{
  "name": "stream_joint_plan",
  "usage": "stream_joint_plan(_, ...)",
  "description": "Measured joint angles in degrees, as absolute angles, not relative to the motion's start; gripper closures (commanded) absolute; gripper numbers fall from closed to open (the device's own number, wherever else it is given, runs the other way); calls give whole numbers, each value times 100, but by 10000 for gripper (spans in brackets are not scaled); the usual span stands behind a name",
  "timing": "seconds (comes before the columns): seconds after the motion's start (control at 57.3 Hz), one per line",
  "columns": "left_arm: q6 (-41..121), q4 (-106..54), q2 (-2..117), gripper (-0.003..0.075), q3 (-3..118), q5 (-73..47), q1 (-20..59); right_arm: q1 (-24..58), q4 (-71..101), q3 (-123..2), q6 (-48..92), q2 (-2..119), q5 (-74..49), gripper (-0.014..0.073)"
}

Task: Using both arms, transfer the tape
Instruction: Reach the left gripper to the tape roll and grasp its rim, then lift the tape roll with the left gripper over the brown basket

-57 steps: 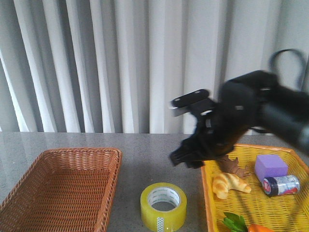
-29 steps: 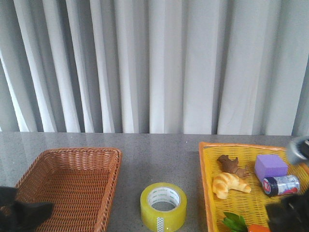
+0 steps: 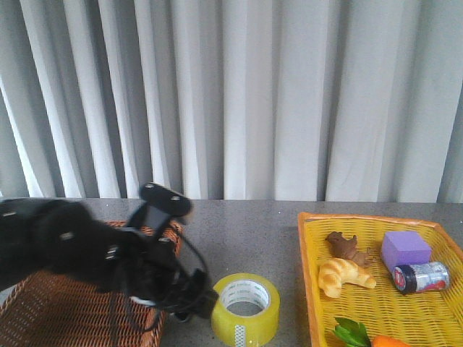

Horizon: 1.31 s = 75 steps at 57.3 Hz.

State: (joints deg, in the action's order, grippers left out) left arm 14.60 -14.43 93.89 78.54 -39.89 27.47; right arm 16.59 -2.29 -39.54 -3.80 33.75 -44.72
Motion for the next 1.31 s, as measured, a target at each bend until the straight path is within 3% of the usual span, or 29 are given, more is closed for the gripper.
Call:
stream_joint_plan(0.384, 1440, -1069, 11738, 289, 10419, -5001, 2777, 1659, -218, -3950, -380, 3321, -4520, 183)
stream_joint_plan(0.733, 1050, -699, 12923, 306, 11785, -5512, 2777, 1659, -214, -3950, -380, 3321, -4520, 183)
stream_joint_plan(1.081, 1006, -689, 13192, 582, 11986, -5674, 2777, 1659, -214, -3950, -380, 3321, -4520, 183)
stream_joint_plan(1.308, 1006, -670, 13187, 612, 11986, -5684, 2777, 1659, -214, -3950, -380, 3321, -4522, 183)
